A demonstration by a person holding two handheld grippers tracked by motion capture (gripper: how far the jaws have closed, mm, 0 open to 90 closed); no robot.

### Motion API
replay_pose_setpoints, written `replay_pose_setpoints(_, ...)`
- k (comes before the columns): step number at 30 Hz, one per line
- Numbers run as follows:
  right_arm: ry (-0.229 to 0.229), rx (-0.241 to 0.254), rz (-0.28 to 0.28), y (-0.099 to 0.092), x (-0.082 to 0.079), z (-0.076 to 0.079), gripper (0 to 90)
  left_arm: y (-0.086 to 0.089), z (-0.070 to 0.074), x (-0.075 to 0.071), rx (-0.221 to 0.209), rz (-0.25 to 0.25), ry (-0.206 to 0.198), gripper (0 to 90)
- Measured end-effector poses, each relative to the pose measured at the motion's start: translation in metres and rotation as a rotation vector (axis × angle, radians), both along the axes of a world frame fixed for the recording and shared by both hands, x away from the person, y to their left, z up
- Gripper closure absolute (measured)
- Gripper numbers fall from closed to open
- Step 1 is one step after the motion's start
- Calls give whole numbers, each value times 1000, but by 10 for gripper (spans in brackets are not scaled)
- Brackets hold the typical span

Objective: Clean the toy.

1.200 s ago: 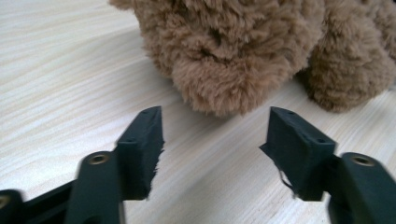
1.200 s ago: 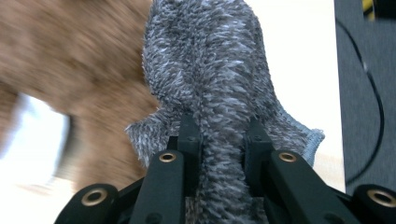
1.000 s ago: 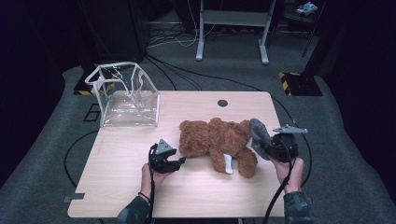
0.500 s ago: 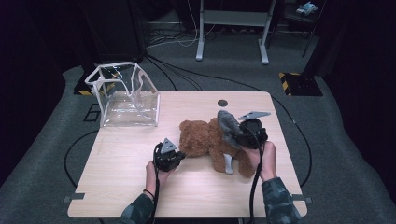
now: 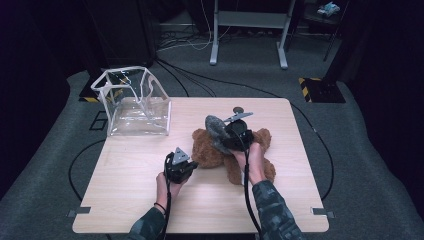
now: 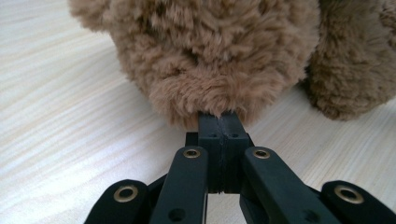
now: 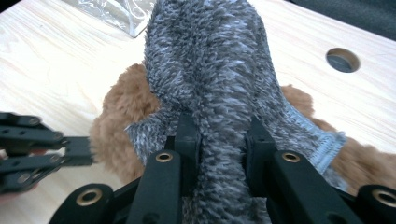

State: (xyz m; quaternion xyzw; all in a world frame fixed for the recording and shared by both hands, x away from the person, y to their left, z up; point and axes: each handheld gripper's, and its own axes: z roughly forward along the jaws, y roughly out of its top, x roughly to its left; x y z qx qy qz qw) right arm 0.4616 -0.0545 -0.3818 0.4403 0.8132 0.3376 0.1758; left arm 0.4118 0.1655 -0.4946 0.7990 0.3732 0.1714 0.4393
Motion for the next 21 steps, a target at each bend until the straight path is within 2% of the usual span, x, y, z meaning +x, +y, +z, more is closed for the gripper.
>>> replay_pose_setpoints(2,35,-13,-4,4,6,-6,726,0,3,0,0,-1,-2,900)
replay_pose_setpoints(5,55,11,-1,5,7,-12,730,0,4,1,-10,-1,-1,900)
replay_pose_setpoints(6,51,9,2,5,4,-12,732,-1,4,1,-13,0,-3,900)
replay_pose_setpoints(7,36,11,32,5,-3,-11,734,-1,5,2,-15,0,-2,900)
replay_pose_setpoints(10,32,0,57,6,-11,-12,735,-1,6,2,-19,-2,-4,900)
replay_pose_setpoints(13,45,7,88,11,-24,-21,737,-2,6,0,-45,10,-1,900)
replay_pose_setpoints(17,57,-20,146,21,-42,-43,741,-1,7,-1,-49,6,1,900)
replay_pose_setpoints(20,103,-16,154,24,-47,-63,744,-1,7,-2,-57,12,-2,900)
replay_pose_setpoints(21,131,-16,158,26,-48,-76,744,-1,7,-2,-57,13,1,900)
